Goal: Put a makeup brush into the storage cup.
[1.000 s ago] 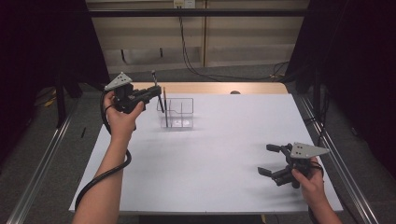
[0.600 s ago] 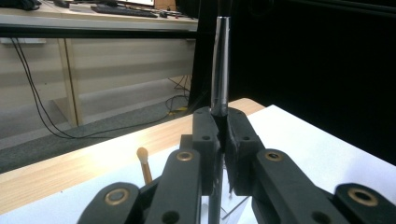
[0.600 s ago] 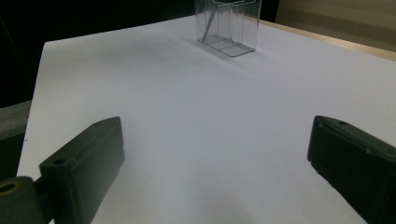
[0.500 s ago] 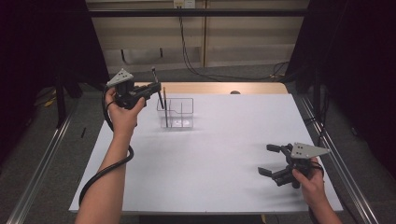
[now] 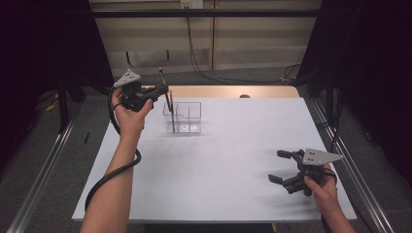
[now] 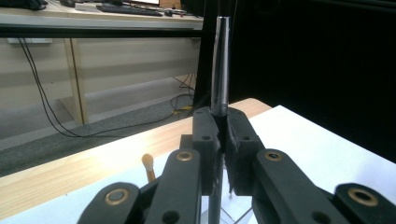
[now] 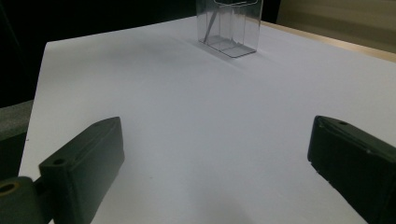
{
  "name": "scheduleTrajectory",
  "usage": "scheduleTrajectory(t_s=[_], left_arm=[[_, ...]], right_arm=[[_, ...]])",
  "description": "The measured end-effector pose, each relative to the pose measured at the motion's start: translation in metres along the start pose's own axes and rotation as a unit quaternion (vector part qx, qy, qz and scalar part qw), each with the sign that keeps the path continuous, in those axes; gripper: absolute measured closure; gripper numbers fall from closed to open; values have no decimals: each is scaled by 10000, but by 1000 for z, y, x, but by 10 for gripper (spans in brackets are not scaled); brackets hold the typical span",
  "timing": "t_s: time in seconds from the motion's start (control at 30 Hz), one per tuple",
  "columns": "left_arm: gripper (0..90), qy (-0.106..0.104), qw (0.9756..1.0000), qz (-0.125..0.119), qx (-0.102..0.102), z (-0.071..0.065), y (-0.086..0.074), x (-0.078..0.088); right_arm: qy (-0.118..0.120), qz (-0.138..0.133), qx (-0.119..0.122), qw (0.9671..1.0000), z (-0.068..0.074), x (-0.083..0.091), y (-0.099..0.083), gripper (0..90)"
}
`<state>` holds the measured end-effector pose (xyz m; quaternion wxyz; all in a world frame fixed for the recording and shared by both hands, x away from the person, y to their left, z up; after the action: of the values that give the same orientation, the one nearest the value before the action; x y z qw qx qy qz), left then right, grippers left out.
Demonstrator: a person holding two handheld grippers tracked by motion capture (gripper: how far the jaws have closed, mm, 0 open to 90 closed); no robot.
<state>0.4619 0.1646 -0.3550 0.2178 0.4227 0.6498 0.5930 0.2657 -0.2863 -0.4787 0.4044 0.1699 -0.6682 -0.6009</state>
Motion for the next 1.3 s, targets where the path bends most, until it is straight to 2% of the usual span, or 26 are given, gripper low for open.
scheduleTrajectory(t_s=[0.73, 0.87, 1.17, 1.3], left_arm=[[838, 70, 10000, 5, 13, 5, 8, -10], [838, 86, 10000, 37, 9, 5, 8, -14], [838, 175, 9997, 27, 138, 9, 2, -18], [838, 252, 9996, 61, 108, 11, 0, -19]], right_arm=[[38, -4, -25, 10000, 0, -1, 0, 37], [30, -5, -27, 10000, 0, 0, -1, 37], [46, -28, -42, 10000, 0, 0, 0, 37], [56, -20, -44, 10000, 0, -1, 0, 37]])
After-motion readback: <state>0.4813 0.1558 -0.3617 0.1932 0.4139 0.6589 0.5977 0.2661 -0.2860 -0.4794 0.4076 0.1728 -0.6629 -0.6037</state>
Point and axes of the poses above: each handheld gripper's, and its own axes: x roughly backward along the jaws, y roughly out of its top, z roughly to its left, the point moved 3 cm from there along -x, roughly forward along the jaws, and after that the axes turned 7 degrees about -y, right-handed, at the moved point
